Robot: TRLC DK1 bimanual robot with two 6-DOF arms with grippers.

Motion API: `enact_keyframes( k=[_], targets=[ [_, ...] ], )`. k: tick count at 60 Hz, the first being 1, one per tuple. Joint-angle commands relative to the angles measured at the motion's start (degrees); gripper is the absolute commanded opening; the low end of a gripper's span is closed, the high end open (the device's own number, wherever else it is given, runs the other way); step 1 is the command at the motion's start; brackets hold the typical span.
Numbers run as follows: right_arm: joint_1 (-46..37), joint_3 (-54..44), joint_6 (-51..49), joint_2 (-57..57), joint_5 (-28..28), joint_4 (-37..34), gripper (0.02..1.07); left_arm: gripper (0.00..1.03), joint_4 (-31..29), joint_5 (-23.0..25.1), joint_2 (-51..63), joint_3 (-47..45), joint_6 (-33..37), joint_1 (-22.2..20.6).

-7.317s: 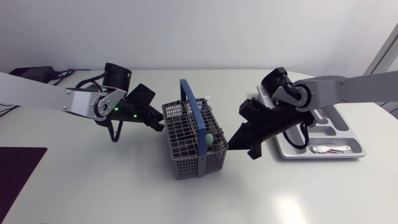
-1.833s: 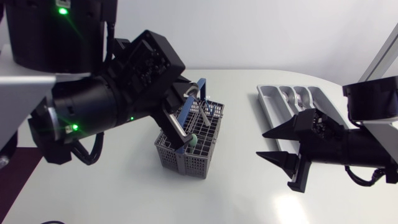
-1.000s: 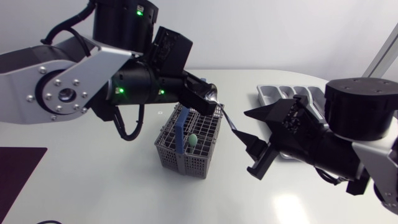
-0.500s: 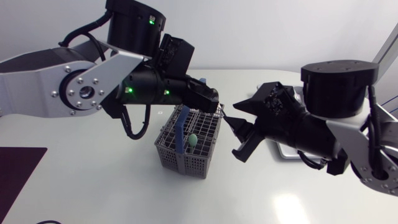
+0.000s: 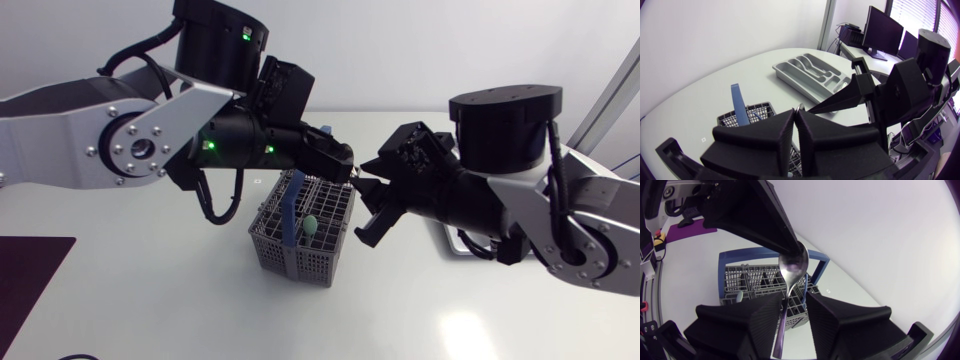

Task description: Unload the cutlery basket into the drawer organizer.

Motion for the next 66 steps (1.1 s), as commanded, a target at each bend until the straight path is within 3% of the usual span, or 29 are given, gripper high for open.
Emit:
enact_keyframes(
  k=[1,11,22,45,48,58,66],
  targets=[
    [1.2,1.2,1.8,1.2,1.8,0.6,0.25,0.08,0.5,0.5,0.8,1.9,-1.9,-0.1],
    [3.4,0.8,1.7,1.2,4.9,1.0,0.23,0.08,0.5,0.5,0.8,1.9,-2.0,-0.3],
    [4.3,0.7,1.4,1.2,6.5,1.1,0.09,0.08,0.5,0.5,0.8,1.9,-2.0,-0.5],
    [4.3,1.2,1.3,2.2,5.2,-0.9,0.08,0.1,0.5,0.5,0.8,2.1,-2.0,-0.7],
    [4.3,1.1,1.2,2.2,4.7,-1.5,0.08,0.18,0.5,0.5,0.8,2.4,-2.0,-0.6],
    [3.3,0.9,0.8,1.7,2.5,-3.0,0.08,0.63,0.4,0.5,0.8,3.2,-2.0,0.4],
    [0.5,0.4,-0.7,0.7,-0.8,-4.8,0.08,0.74,0.4,0.5,0.6,3.7,-2.0,1.4]
  ],
)
